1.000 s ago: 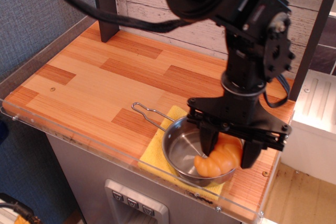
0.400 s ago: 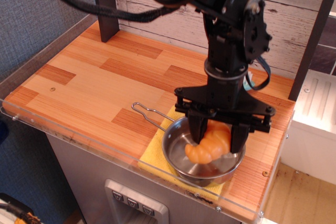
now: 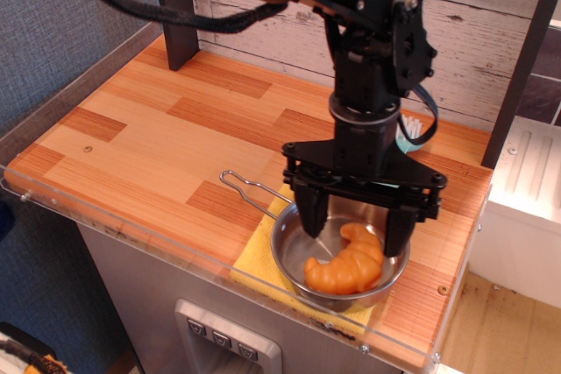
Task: Place the crescent into the pan.
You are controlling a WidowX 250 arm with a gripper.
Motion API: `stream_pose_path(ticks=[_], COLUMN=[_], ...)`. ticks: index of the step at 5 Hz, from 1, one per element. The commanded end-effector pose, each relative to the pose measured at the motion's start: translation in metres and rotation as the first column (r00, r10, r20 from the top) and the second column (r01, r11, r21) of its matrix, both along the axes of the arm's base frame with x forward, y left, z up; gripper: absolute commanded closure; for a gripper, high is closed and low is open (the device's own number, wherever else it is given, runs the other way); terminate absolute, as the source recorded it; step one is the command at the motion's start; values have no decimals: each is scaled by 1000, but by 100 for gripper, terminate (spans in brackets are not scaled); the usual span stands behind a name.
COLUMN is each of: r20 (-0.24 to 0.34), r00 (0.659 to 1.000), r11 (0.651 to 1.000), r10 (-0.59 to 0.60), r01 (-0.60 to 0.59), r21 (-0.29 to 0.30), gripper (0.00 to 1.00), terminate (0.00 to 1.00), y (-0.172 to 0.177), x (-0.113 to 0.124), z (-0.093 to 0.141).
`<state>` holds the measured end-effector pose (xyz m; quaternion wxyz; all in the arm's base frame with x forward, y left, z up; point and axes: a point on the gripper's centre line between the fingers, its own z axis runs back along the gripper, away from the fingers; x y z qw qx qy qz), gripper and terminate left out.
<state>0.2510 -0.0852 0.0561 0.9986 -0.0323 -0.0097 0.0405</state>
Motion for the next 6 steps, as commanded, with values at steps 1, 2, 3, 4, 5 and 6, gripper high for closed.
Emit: stream_pose_path(ticks=[1, 2, 3, 4, 5, 6], r20=[141, 116, 79, 81, 39, 39], r00=[989, 993, 997, 997, 999, 999], r11=[999, 997, 995, 994, 995, 995], r10=[35, 33, 2, -1, 29, 29], r01=[-40, -41, -10, -8, -32, -32], r21=[32, 66, 97, 105, 91, 91], gripper=[0, 0, 0, 0, 0, 0], terminate=[0, 0, 0, 0, 0, 0], y=[60, 91, 101, 104, 103, 103], x=[1, 11, 23, 31, 29, 29], z=[53, 58, 54, 54, 54, 54])
